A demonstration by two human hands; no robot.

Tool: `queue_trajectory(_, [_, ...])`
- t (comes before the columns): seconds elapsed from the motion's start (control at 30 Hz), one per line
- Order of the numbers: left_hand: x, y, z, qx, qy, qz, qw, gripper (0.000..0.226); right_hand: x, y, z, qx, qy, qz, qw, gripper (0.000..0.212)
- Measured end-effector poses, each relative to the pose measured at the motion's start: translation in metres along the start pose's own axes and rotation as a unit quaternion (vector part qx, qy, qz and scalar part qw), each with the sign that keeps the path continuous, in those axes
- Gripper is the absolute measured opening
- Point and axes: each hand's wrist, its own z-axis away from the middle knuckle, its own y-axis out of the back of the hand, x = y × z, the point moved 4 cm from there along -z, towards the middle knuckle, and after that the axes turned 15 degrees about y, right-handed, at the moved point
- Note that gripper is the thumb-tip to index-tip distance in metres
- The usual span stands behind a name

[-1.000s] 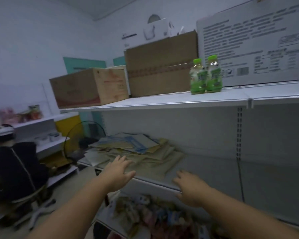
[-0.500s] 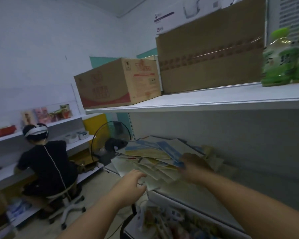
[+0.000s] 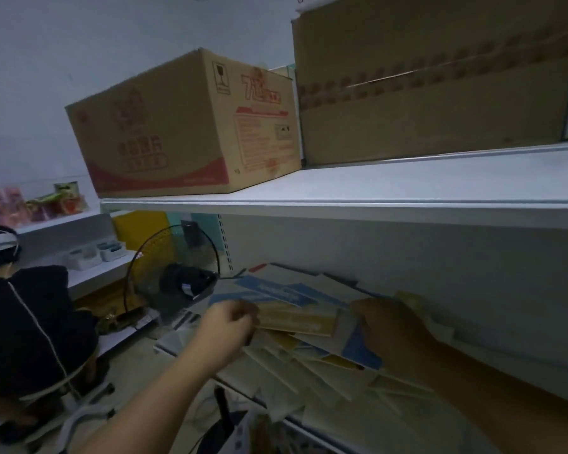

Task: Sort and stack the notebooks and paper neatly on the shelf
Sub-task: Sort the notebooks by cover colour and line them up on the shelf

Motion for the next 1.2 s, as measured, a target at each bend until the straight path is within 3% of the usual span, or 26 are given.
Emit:
queue_trajectory(0.13, [0.013, 0.012, -0.048, -0.060, 0.082, 0.236, 0.966, 0.012, 0.010, 0.029, 0.014, 0.253, -0.050, -0.007, 0.966, 0.029])
queue_trajectory(0.2, [0.015, 0.013, -0.066, -0.156, 0.157, 0.311, 0.924, 0.020, 0.008, 0.041, 0.015, 0.376, -0.024, -0.026, 0.926, 0.032])
queue_trajectory(0.27, [0.008, 0.015, -0.082, -0.272, 0.217, 0.329, 0.878, 0.043, -0.012, 0.050, 0.009, 0.435, 0.043, -0.050, 0.898, 0.043])
queue_trajectory(0.37, [-0.011, 0.016, -0.096, -0.407, 0.249, 0.298, 0.827, 0.063, -0.054, 0.051, -0.012, 0.438, 0.176, -0.027, 0.881, 0.048])
queue_trajectory(0.47, [-0.030, 0.029, -0.107, -0.430, 0.258, 0.349, 0.791, 0.056, -0.077, 0.038, -0.039, 0.418, 0.265, 0.043, 0.868, 0.036])
queue_trajectory(0.53, [-0.046, 0.042, -0.124, -0.415, 0.229, 0.395, 0.787, 0.040, -0.079, 0.026, -0.056, 0.397, 0.264, 0.062, 0.877, 0.025])
queue_trajectory(0.57, [-0.054, 0.049, -0.133, -0.408, 0.208, 0.411, 0.788, 0.040, -0.078, 0.021, -0.065, 0.389, 0.227, 0.045, 0.892, 0.021])
queue_trajectory(0.63, [-0.068, 0.062, -0.149, -0.385, 0.185, 0.435, 0.792, 0.041, -0.070, 0.005, -0.084, 0.334, 0.086, -0.028, 0.938, 0.035])
queue_trajectory(0.7, [-0.080, 0.068, -0.158, -0.368, 0.179, 0.448, 0.795, 0.035, -0.062, -0.020, -0.104, 0.185, -0.051, -0.071, 0.979, 0.053])
queue_trajectory(0.77, [-0.092, 0.072, -0.165, -0.346, 0.180, 0.464, 0.795, 0.031, -0.058, -0.041, -0.118, 0.072, -0.108, -0.081, 0.988, 0.044])
queue_trajectory(0.8, [-0.098, 0.074, -0.168, -0.337, 0.179, 0.474, 0.793, 0.030, -0.059, -0.046, -0.121, 0.052, -0.124, -0.079, 0.988, 0.034])
queue_trajectory(0.93, [-0.121, 0.089, -0.179, -0.322, 0.185, 0.501, 0.782, 0.034, -0.065, -0.039, -0.117, 0.063, -0.149, 0.027, 0.986, 0.027])
queue_trajectory(1.03, [-0.133, 0.099, -0.184, -0.320, 0.189, 0.494, 0.786, 0.023, -0.068, -0.029, -0.110, 0.065, -0.153, 0.116, 0.979, 0.020])
queue_trajectory(1.13, [-0.141, 0.100, -0.186, -0.323, 0.200, 0.462, 0.801, 0.020, -0.061, -0.008, -0.102, 0.220, -0.194, 0.122, 0.948, 0.025])
queue_trajectory(1.2, [-0.140, 0.097, -0.185, -0.343, 0.194, 0.444, 0.805, 0.020, -0.052, 0.001, -0.095, 0.341, -0.201, 0.067, 0.916, 0.033])
